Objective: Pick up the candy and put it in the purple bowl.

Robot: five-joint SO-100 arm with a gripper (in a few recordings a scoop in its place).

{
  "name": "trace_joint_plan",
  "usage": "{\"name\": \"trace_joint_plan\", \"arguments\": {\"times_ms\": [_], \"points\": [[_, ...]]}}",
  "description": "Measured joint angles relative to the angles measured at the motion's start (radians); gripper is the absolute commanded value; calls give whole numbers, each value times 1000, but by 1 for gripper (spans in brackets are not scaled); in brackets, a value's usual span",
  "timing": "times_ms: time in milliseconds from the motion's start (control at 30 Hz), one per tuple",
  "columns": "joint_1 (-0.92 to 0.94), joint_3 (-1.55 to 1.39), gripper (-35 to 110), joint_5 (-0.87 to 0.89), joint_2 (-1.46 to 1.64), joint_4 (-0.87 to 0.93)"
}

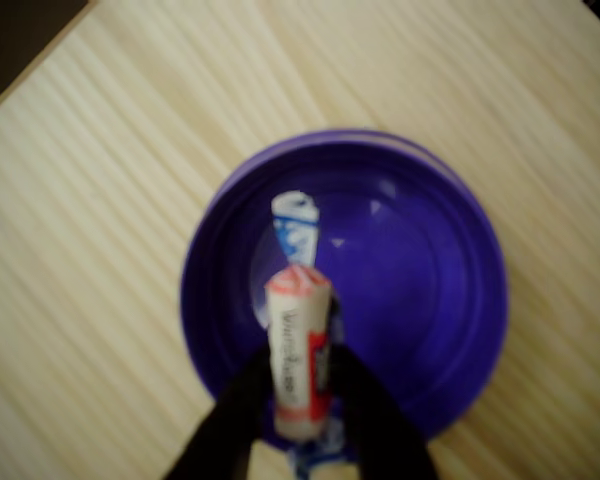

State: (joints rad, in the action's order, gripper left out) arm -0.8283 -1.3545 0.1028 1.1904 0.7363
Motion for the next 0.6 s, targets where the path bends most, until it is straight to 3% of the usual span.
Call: {"name": "trace_joint_plan", "arguments": {"times_ms": [300, 600], "points": [[-14, 8, 1, -12, -38, 3], [-12, 8, 11, -12, -48, 3]]}}
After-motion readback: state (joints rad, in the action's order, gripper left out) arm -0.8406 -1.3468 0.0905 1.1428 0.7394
